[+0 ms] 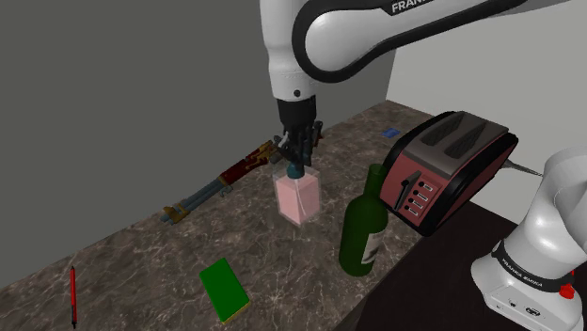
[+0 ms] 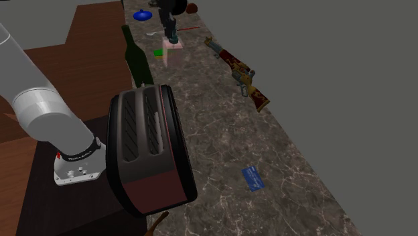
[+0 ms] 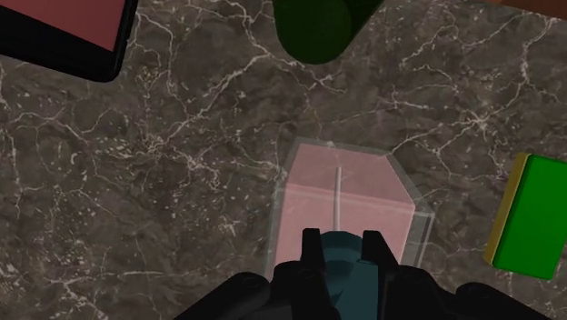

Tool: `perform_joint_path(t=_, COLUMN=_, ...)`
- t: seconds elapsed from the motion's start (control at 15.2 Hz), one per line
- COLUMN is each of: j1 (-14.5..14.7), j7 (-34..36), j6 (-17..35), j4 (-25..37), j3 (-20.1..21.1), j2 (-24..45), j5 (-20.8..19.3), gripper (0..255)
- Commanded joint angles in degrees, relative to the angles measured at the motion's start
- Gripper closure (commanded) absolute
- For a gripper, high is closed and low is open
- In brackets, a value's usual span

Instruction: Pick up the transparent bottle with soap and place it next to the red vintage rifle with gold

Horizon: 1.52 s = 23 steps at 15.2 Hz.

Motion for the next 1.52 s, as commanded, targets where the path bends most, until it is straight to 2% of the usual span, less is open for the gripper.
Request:
perform_joint_path(t=0.0, j1=0.05, j7=0.04, j6=1.7, j4=-1.43, j3=0.05, j2=0.22, j5=-0.02, gripper=255)
perform_joint_path(t=0.86, j1=0.18, j7=-0.03, j6=11.3, j4=-8.3, j3=0.11, j2=2.99, j5=-0.37, gripper=255)
perform_joint_path(t=1.39, j1=0.18, j7=-0.03, j6=11.67, j4=-8.53, j3=0.12, j2=3.14, j5=-0.39, gripper=255)
perform_joint_path(t=1.45, j1=0.16, j7=-0.07, j6=11.65, j4=-8.61, j3=0.11, j2=3.03, j5=-0.37, gripper=0)
